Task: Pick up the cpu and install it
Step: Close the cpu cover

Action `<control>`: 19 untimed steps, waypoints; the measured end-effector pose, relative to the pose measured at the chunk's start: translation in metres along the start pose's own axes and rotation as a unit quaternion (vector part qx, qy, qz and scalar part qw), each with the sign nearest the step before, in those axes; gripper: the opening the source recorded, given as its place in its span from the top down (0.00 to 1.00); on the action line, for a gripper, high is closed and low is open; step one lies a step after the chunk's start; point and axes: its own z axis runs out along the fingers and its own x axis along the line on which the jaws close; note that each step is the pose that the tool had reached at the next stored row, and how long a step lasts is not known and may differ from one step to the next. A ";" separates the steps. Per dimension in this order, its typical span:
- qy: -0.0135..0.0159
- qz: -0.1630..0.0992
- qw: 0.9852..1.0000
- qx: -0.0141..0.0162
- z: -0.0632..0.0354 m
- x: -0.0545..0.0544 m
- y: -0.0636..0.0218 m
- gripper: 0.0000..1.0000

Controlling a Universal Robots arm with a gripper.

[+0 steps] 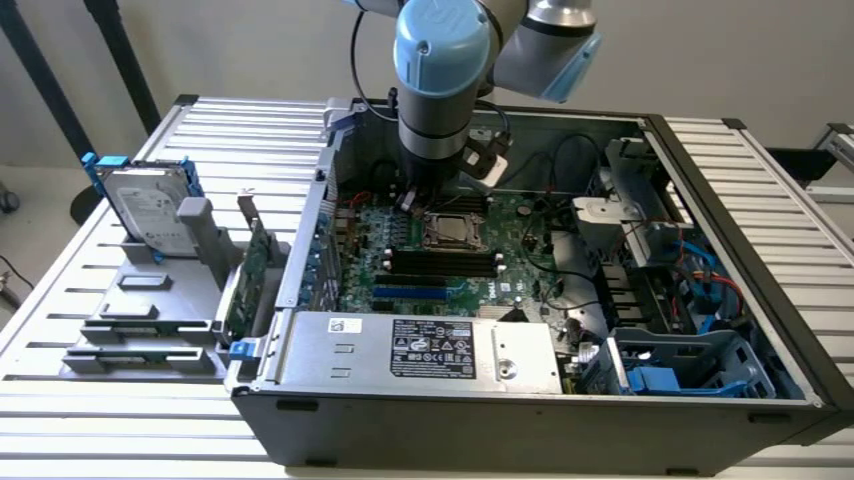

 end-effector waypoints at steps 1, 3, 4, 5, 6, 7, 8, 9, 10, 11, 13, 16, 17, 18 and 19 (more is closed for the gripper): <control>0.000 0.000 1.000 0.000 0.0000 0.000 0.0000 0.89; -0.001 0.001 1.000 0.000 0.0001 0.000 0.0000 0.89; -0.001 0.001 1.000 0.000 0.0003 0.000 0.0001 0.89; -0.001 0.001 1.000 0.000 0.0004 0.000 0.0002 0.89; -0.001 0.001 1.000 0.000 0.0005 0.000 0.0004 0.89; -0.002 0.002 1.000 0.000 0.0006 0.000 0.0006 0.89; -0.002 0.002 1.000 0.000 0.0007 0.000 0.0010 0.89; -0.002 0.002 1.000 0.001 0.0008 0.001 0.0015 0.89; -0.002 0.003 1.000 0.001 0.0009 0.001 0.0021 0.89; -0.003 0.003 1.000 0.001 0.0009 0.001 0.0028 0.89; -0.004 0.004 1.000 0.002 0.0009 0.002 0.0041 0.89; -0.005 0.005 1.000 0.004 0.0011 0.003 0.0059 0.89; -0.005 0.006 1.000 0.005 0.0012 0.004 0.0065 0.89; -0.006 0.006 1.000 0.005 0.0012 0.004 0.0071 0.89; -0.006 0.007 1.000 0.006 0.0012 0.004 0.0077 0.89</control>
